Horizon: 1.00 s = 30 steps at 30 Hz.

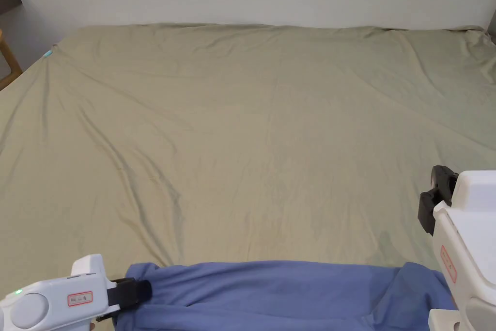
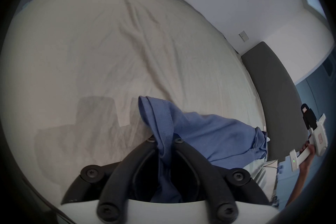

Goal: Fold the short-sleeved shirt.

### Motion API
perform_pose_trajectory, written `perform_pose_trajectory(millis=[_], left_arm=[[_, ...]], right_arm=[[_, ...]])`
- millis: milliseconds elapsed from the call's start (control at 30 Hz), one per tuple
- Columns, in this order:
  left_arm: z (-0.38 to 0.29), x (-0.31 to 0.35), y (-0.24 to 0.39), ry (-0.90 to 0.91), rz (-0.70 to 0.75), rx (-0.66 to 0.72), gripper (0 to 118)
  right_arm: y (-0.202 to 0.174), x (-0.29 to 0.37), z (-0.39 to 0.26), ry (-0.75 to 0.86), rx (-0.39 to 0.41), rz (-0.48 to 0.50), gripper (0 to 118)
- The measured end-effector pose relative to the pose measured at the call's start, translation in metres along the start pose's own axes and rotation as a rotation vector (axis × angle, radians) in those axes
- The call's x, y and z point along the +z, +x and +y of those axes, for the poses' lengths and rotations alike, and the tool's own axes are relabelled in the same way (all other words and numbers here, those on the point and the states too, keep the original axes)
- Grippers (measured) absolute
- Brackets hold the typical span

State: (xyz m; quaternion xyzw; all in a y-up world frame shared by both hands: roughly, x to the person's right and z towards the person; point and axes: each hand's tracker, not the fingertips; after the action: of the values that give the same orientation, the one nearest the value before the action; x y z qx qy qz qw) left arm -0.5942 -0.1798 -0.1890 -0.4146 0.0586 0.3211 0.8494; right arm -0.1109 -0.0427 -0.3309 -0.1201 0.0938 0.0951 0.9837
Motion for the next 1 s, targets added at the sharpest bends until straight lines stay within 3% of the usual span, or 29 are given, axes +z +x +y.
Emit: perform_pose_trajectory(millis=[167,367,533,867,1000], left_arm=[[0.023,0.04,-0.011,0.034,0.024,-0.028,8],[0.036,0.066,-0.037,0.054,0.172,-0.032,8],[0.022,0.057,0.002,0.047,0.213,-0.091,8],[-0.009,-0.013,0.162,-0.083,-0.029,-0.244,8],[-0.027,-0.066,0.198,-0.145,-0.041,-0.291,8]], right_arm=[[0.005,0.004,0.006,0.02,-0.013,-0.001,1],[0.009,0.007,0.008,0.037,-0.025,0.016,1],[0.012,0.013,0.006,0.041,-0.026,0.026,1],[0.029,0.023,0.0,0.047,-0.035,0.047,1],[0.039,0.027,-0.001,0.05,-0.036,0.029,1]])
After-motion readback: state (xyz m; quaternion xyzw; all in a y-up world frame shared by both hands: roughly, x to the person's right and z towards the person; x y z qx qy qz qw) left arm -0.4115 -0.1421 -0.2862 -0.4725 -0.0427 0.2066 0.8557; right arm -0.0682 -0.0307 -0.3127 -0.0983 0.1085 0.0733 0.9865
